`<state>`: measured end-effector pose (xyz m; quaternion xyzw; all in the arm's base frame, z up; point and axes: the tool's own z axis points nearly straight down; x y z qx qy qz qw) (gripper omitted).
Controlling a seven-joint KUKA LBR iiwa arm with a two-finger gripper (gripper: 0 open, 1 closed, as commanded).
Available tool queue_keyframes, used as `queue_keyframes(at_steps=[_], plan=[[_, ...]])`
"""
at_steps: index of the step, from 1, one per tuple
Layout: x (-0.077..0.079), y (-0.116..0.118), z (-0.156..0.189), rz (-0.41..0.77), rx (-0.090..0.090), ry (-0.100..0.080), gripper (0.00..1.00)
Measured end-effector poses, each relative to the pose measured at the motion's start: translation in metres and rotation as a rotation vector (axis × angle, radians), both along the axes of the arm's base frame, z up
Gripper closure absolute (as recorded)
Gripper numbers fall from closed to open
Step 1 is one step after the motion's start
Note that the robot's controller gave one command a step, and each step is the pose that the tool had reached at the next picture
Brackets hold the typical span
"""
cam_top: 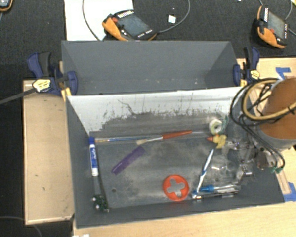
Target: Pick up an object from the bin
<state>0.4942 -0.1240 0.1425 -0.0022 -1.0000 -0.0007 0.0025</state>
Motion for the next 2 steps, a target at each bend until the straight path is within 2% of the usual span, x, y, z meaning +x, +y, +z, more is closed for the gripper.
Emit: queue_keyframes(at_steps=[1,2], plan=[[0.002,0.000,0.004,0.009,-0.002,-0.008,0.00],[0.002,0.048,-0.071,0.434,0.000,-0.008,0.00]])
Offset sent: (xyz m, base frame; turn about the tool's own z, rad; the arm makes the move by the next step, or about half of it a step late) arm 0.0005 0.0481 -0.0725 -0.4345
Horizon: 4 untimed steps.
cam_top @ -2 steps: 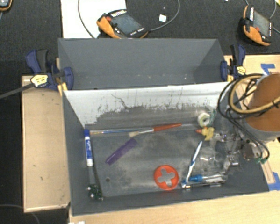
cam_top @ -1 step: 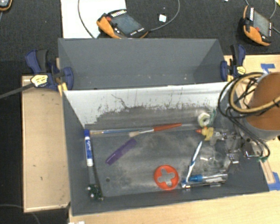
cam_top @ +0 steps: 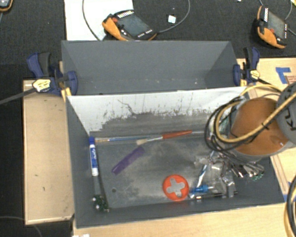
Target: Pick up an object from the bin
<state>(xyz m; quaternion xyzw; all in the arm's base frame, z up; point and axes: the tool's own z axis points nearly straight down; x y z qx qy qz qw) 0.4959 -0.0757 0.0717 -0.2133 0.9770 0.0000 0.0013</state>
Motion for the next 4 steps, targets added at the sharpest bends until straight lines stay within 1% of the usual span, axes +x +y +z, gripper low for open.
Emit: queue_keyframes(at_steps=[1,2,3,4], plan=[[0.008,0.006,0.075,0.117,-0.002,-0.006,0.00],[-0.003,-0.052,0.028,-0.136,0.000,0.002,0.00],[-0.006,0.014,-0.001,0.288,-0.002,-0.010,0.00],[-0.012,0.036,-0.002,0.074,-0.003,0.001,1.00]])
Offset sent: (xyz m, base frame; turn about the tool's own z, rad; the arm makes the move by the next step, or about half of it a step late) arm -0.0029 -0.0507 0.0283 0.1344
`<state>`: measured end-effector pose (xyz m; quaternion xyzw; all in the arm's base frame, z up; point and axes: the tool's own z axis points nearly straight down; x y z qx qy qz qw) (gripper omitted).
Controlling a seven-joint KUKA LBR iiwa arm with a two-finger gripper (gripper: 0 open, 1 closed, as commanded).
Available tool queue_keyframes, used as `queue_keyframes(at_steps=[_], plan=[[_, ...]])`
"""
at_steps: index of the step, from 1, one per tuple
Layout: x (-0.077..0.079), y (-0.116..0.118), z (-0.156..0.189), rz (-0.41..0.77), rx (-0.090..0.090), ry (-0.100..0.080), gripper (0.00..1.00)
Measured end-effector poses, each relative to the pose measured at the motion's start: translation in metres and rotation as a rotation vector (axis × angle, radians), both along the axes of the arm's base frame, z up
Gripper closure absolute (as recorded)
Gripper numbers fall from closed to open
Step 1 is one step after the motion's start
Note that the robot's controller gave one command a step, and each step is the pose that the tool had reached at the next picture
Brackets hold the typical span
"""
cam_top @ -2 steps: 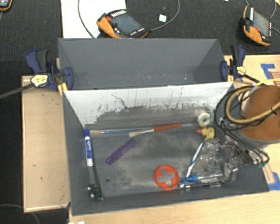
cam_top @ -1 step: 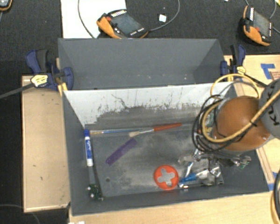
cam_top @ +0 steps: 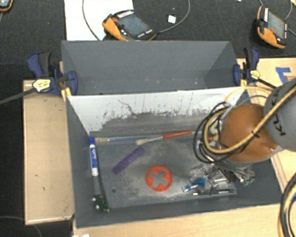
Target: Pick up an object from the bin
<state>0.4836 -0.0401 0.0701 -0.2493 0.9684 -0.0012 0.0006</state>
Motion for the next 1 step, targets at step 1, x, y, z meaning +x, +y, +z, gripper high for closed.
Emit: queue_keyframes(at_steps=[1], plan=[[0.0000,-0.0001,0.0000,0.001,0.000,0.000,1.00]])
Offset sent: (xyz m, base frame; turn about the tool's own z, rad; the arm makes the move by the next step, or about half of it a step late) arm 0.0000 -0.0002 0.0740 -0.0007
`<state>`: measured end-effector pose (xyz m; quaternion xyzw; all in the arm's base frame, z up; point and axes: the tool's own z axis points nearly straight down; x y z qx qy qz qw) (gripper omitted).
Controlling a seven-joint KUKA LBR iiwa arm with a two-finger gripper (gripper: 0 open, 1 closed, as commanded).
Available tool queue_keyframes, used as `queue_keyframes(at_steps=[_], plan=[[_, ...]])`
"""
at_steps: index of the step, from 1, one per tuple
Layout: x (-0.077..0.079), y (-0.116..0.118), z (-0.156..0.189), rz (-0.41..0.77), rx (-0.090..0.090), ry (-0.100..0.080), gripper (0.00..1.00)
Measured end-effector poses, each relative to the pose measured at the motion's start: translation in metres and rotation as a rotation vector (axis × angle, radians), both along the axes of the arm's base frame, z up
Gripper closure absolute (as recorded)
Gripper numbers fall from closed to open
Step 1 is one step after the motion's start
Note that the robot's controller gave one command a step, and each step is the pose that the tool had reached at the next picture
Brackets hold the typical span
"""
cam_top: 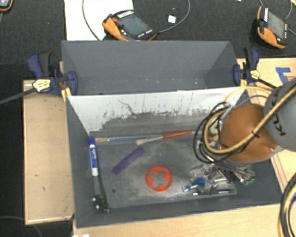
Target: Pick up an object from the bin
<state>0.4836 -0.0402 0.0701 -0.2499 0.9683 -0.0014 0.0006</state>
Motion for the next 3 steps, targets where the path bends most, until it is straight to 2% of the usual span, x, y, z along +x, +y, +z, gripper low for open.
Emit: queue_keyframes(at_steps=[1,2,3], plan=[[-0.002,0.001,0.036,-0.002,0.002,0.007,1.00],[0.001,0.000,0.064,-0.005,0.001,-0.005,1.00],[0.000,0.000,0.073,-0.006,0.001,-0.004,1.00]])
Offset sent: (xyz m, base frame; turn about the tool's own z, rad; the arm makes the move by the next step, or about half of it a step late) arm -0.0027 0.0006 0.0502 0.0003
